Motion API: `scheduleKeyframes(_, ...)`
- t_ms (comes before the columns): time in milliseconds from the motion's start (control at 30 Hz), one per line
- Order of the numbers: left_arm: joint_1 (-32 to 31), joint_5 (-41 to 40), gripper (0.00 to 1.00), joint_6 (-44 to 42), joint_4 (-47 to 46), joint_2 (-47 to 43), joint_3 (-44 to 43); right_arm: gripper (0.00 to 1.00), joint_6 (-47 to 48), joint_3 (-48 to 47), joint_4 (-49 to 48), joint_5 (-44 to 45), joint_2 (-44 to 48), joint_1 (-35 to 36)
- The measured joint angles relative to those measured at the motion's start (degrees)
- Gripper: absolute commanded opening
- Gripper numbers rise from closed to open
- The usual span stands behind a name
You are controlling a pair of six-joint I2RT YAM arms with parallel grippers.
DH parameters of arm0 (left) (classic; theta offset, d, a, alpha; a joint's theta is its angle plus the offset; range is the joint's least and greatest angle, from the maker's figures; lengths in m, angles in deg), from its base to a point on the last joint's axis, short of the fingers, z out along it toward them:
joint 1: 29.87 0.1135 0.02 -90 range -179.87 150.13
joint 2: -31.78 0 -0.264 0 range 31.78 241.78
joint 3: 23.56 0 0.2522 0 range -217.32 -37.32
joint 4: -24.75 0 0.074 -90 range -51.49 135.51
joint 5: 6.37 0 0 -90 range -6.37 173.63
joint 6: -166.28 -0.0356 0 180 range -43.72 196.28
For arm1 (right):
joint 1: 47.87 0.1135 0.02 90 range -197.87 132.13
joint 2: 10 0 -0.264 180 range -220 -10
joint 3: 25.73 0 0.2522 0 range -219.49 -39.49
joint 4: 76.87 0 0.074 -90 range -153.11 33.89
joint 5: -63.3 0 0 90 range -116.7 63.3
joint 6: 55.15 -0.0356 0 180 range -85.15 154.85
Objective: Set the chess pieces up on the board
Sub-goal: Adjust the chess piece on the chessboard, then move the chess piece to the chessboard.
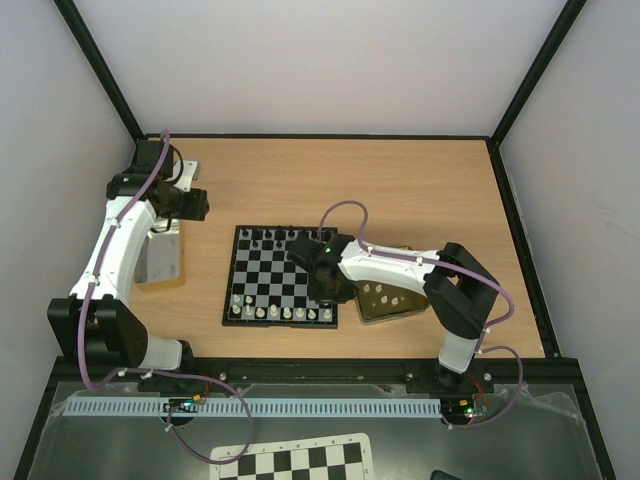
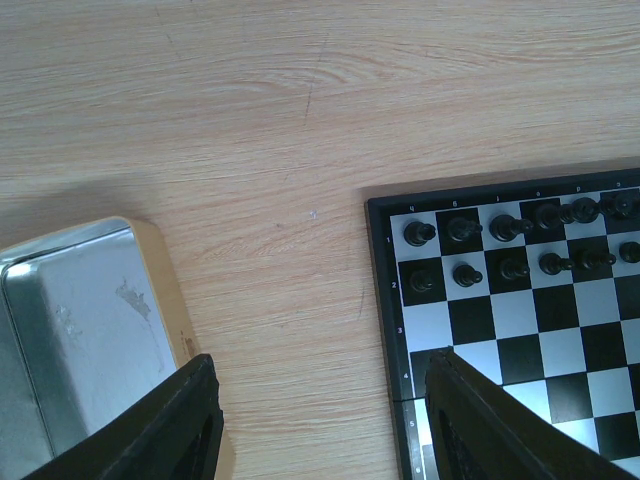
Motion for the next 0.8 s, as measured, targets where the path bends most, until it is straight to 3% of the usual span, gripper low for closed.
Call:
scheduleKeyframes(367,0.0,0.0,0.57,0.0,-0.02,0.0,0.0,0.26,2.47,-6.12,2.12,1.6,-1.81,-2.23)
scheduleKeyframes(800,0.0,-0.35,0.57,0.0,-0.02,0.0,0.0,0.15,5.95,-17.64,3.78,1.57,-10.32,-3.56)
